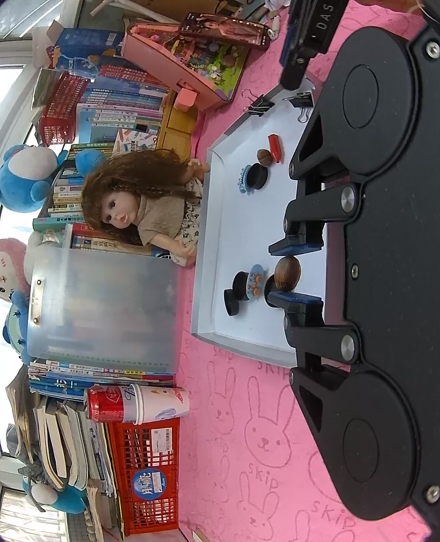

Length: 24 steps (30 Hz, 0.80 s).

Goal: Organize rigid objects
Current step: 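Carry the nut and the binder clip with both tools over the white box, then open both tools to drop the nut and the binder clip into the box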

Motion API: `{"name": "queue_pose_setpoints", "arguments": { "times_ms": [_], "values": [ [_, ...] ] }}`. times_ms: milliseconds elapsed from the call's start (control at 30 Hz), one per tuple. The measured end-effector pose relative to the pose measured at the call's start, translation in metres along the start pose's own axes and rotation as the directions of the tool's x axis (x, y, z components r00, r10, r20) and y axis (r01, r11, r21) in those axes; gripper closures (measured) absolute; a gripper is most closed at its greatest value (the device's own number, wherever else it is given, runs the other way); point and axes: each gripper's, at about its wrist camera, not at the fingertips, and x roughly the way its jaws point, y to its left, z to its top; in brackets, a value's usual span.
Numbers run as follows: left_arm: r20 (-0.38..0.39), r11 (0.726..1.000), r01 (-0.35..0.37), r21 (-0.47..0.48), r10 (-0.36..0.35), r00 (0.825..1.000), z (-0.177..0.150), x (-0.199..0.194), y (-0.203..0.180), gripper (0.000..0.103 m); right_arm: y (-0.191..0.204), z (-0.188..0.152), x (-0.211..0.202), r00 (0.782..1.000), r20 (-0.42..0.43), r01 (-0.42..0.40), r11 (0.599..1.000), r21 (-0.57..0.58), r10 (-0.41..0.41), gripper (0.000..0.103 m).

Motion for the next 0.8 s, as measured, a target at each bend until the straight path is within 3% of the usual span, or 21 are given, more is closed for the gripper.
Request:
{"name": "queue_pose_setpoints", "arguments": {
  "times_ms": [433, 800],
  "values": [
    [-0.037, 1.0, -0.012, -0.017, 0.011, 0.999, 0.004, 0.024, 0.0, 0.082, -0.005, -0.009, 0.001, 0.999, -0.011, 0.037, 0.999, 0.0, -0.037, 0.045],
    [-0.067, 0.999, -0.05, -0.011, 0.05, 0.997, 0.003, 0.045, 0.001, 0.082, 0.003, -0.003, 0.003, 1.0, 0.007, 0.01, 1.0, 0.004, -0.01, 0.045]
  ]
}}
